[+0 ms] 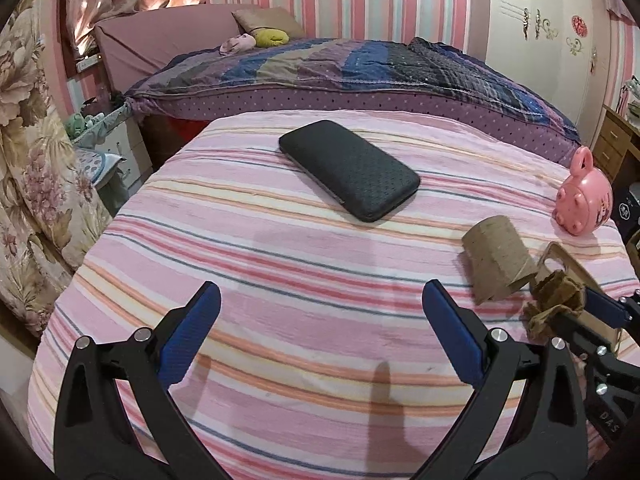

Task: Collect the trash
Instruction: 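Grasp the brown crumpled cloth with the right tool while the left tool grasps the cardboard tube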

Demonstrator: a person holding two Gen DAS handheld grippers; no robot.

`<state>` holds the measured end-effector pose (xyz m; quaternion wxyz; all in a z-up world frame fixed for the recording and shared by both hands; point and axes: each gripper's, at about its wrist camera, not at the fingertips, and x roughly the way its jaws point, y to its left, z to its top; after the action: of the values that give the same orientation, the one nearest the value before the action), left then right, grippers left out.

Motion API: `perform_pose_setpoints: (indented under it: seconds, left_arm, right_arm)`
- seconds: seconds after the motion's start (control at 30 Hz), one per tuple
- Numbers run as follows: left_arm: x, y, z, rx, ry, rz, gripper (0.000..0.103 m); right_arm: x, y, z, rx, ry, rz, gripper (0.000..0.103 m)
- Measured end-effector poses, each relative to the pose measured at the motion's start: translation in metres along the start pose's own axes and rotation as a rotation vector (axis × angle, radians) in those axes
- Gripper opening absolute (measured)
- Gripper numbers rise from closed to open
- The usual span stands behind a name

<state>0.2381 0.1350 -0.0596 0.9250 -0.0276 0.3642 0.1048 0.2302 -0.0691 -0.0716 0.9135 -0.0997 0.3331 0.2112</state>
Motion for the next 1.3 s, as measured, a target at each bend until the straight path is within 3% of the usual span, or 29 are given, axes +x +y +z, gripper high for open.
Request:
perform_pose_setpoints:
  seconds: [0.5,0.7,0.8,0.97,1.3]
  left_arm:
    - [0.006,-0.084,0.012,0.025,0.013,-0.106,0.098]
    - [0.027,-0.108,0.011,0.027,0.068,-0.078,0.097]
    - [0.037,-0.11,0.01,0.016,0.101,-0.103,0.086]
    - [0.038,-0.116,0.009,0.026,0.113,-0.217,0.052]
    - [0.017,-0.102,0.012,-0.011,0.068,-0.201,0.045]
  right_arm:
    - [-0.05,-0.073,-0.023,0.174,-0.079,-0.127,0.034]
    - [-0.067,-0.111,-0.035,0.226,-0.072,-0.157,0.034]
    - [-0.07,-0.128,-0.037,0.231,-0.065,-0.158,0.034]
    - [-0.068,-0.143,-0.04,0.242,-0.069,-0.14,0.034]
    - [-0.066,-0.134,-0.042,0.209,-0.061,-0.152,0.034]
